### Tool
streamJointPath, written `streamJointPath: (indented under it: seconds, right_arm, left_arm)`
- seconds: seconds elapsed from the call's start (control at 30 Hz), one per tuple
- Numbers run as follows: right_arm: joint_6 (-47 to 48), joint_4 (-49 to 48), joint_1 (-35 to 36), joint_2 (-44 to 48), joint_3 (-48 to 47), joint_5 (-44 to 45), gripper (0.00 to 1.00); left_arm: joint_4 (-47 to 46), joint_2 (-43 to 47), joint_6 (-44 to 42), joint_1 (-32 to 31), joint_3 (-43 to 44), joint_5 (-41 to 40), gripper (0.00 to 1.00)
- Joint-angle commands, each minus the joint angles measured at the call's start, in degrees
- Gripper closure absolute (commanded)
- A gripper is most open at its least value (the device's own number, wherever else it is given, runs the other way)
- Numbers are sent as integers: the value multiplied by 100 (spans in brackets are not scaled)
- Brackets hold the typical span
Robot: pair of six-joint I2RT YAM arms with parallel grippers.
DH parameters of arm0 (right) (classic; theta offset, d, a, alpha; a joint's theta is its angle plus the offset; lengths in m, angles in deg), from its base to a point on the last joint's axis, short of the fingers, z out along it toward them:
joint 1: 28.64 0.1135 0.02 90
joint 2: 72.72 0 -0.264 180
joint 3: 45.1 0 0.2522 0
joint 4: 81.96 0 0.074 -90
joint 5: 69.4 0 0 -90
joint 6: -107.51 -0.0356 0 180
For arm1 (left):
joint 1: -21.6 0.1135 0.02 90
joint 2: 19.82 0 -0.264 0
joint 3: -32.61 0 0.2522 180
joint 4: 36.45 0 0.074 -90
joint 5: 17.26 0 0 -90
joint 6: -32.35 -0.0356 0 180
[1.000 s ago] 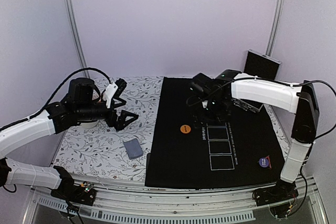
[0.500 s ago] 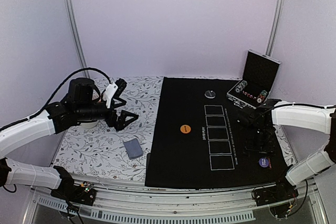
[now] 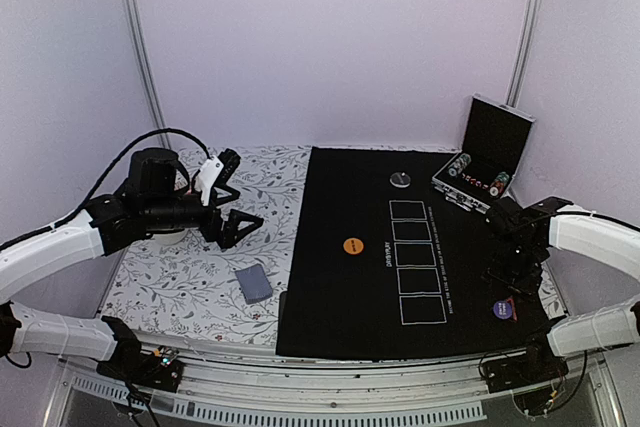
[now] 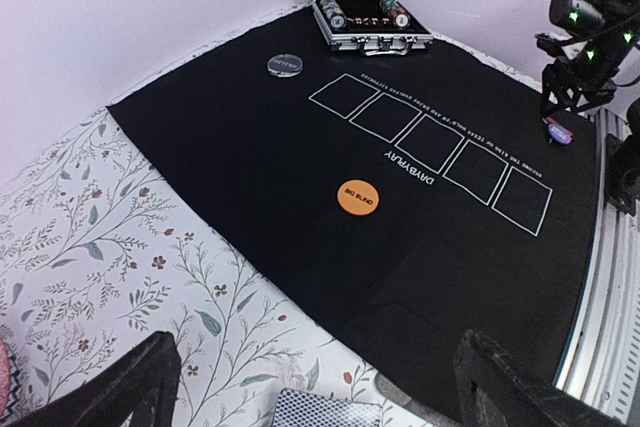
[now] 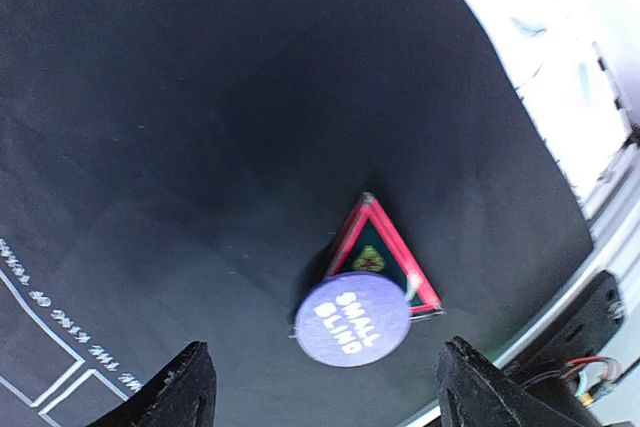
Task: Distribute texas hold em gaming equipment
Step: Move the small blind button to the small blind area.
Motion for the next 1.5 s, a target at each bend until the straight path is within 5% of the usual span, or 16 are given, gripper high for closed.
streamJointPath:
  seconds: [0.0, 0.5, 1.47]
  right_arm:
    - [-24, -524, -291, 184, 26, -508, 22]
    - [-707, -892, -1180, -110, 526, -1077, 22]
    - [-367, -1654, -951, -773, 343, -1553, 32]
  left_arm:
    - [-58, 66, -14, -128, -35, 46, 2]
    - [-60, 67, -15, -129, -43, 63, 2]
    - [-57, 13, -33, -129, -43, 50, 2]
